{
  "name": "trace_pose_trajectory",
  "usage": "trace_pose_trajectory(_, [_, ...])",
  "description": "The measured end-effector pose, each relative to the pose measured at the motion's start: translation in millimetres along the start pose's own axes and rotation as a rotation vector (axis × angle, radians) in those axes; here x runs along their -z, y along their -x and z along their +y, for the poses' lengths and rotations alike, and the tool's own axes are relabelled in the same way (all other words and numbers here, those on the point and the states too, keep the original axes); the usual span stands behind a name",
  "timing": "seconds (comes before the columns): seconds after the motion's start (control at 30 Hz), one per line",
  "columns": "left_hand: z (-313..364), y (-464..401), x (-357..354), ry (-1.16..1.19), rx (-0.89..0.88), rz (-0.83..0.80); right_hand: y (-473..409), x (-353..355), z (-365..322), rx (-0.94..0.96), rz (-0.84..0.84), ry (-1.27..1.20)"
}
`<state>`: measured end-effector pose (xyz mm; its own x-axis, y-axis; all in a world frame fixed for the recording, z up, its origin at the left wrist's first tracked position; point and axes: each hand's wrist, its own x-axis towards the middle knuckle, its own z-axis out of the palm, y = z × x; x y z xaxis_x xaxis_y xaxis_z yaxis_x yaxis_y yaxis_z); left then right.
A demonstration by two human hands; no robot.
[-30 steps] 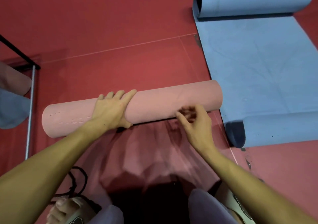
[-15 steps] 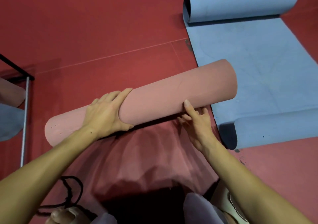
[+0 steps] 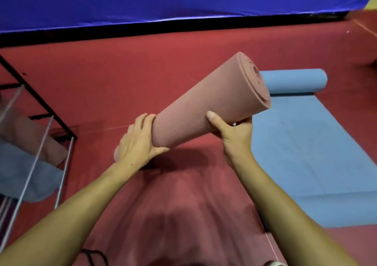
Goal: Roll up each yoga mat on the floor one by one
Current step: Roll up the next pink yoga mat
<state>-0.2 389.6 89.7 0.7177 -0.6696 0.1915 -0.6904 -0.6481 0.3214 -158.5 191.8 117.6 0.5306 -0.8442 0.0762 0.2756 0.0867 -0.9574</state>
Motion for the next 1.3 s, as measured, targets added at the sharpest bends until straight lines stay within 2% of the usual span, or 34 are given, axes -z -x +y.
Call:
trace_pose_trajectory(0.07, [11,-12,41,0.226,-0.039,0.036,0,-24,-7,0.155,-0.061,0.088])
trace_pose_trajectory(0.17, [21,-14,104,0.647,-0.169,0.013,10,-54,-13,0.265,-0.214,0.221])
trace_pose_trajectory(0.27, [23,17,134,1.029,-0.044,-0.104,17,-63,-21,0.328,-0.366,0.335])
trace_pose_trajectory(0.33, [28,41,134,1.122,-0.036,-0.124,24,-59,-32,0.350,-0.457,0.406])
trace_pose_trajectory(0.43, [33,68,129,1.277,-0.007,-0.177,41,-43,-57,0.297,-0.604,0.509])
trace_pose_trajectory(0.5, [33,79,132,1.347,0.056,-0.244,53,-22,-82,0.135,-0.763,0.505])
trace_pose_trajectory(0.6, [34,92,141,1.283,0.096,-0.391,70,0,-127,-0.278,-1.010,0.311])
trace_pose_trajectory(0.67, [39,100,147,1.065,0.007,-0.401,80,-1,-143,-0.386,-1.030,0.328])
trace_pose_trajectory(0.77, [37,113,152,0.971,-0.027,-0.422,97,-9,-149,-0.300,-0.880,0.527])
trace_pose_trajectory(0.83, [27,125,153,0.940,-0.035,-0.452,104,-11,-148,-0.270,-0.846,0.655])
trace_pose_trajectory(0.97, [-15,157,146,0.847,-0.017,-0.569,125,-16,-124,-0.018,-0.888,0.976])
trace_pose_trajectory(1.07, [-61,188,131,0.693,0.091,-0.576,144,-6,-89,0.124,-0.953,1.050])
trace_pose_trajectory(1.13, [-95,209,112,0.652,0.196,-0.531,150,5,-67,0.143,-0.974,1.079])
trace_pose_trajectory(1.3, [-166,245,39,0.476,0.386,-0.486,159,1,-40,0.045,-1.022,1.045])
